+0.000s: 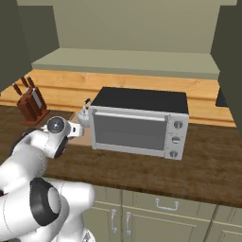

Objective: Pick the kettle from the counter and place it on the tray. Then pick the mug from the cabinet and place it on the tray. Then close the cabinet doors.

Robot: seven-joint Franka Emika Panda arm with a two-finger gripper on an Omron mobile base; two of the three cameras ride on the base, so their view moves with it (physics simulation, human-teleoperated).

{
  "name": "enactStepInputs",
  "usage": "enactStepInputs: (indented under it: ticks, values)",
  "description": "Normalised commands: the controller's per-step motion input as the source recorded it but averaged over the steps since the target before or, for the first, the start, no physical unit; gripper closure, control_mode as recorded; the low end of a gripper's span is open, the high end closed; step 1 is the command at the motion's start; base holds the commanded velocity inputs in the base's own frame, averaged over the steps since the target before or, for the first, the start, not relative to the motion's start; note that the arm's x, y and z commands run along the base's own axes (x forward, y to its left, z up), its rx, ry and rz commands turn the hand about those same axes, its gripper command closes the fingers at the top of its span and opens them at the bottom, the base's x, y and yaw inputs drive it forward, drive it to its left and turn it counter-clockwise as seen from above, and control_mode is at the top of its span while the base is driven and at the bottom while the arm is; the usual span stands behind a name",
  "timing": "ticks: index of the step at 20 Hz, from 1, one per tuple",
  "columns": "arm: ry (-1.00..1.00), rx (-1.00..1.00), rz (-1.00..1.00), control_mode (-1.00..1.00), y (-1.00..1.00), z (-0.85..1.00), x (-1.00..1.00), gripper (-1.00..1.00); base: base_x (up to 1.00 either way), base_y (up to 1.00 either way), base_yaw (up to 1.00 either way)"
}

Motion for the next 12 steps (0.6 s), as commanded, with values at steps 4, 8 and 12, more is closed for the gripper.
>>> enactStepInputs:
  ticks: [4,8,12]
  values:
    - [0.0,0.0,0.0,-1.0,0.01,-0.12,0.32,1.0,0.0,0.0,0.0]
    - [0.0,0.0,0.0,-1.0,0.08,-0.14,0.18,1.0,0.0,0.0,0.0]
    - [-0.03,0.0,0.0,-1.0,0.11,-0.16,0.06,1.0,0.0,0.0,0.0]
